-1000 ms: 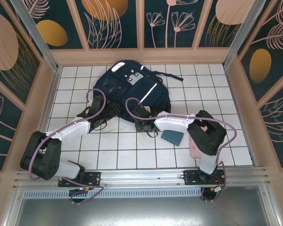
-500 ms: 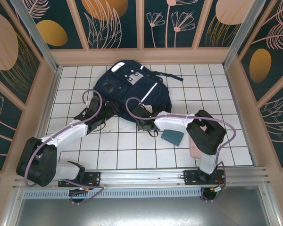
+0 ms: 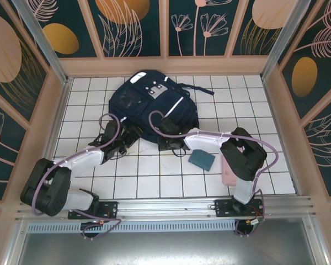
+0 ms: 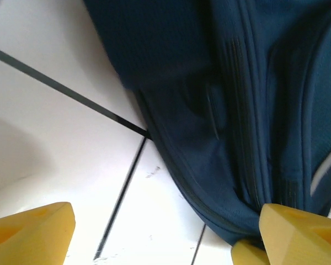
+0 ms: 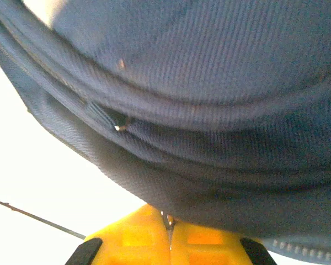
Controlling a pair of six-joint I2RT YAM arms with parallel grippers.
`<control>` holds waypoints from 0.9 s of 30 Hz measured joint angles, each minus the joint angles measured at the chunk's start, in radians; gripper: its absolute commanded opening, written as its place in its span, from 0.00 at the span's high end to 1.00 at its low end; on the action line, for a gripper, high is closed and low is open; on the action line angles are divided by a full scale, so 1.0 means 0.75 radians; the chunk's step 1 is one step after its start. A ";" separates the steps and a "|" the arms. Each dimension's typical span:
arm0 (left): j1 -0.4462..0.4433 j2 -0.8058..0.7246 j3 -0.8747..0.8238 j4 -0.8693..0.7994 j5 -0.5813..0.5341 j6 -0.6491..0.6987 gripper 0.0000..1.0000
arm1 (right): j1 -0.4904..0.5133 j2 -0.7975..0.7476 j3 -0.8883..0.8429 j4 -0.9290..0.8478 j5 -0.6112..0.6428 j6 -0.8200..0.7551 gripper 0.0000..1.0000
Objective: Pack the student bag
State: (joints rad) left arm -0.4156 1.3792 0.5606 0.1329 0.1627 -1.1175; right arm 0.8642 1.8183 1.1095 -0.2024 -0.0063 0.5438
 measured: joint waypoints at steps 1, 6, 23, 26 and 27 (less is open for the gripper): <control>0.000 0.026 0.000 0.038 0.034 -0.012 0.21 | -0.019 0.000 0.000 0.041 -0.062 0.001 1.00; 0.002 0.105 0.000 0.185 0.141 -0.068 0.30 | -0.085 0.007 0.002 0.202 -0.297 0.020 1.00; 0.006 0.245 -0.101 0.598 0.219 -0.324 0.46 | -0.098 0.058 0.011 0.298 -0.463 0.046 1.00; 0.006 0.252 -0.125 0.607 0.199 -0.350 0.46 | -0.095 0.058 0.010 0.298 -0.463 0.043 1.00; 0.006 0.257 -0.127 0.616 0.193 -0.356 0.47 | -0.093 0.058 0.009 0.298 -0.463 0.041 1.00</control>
State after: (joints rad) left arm -0.4110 1.5719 0.4652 0.5949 0.3073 -1.3842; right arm 0.7948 1.8618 1.1164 0.0208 -0.3534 0.5743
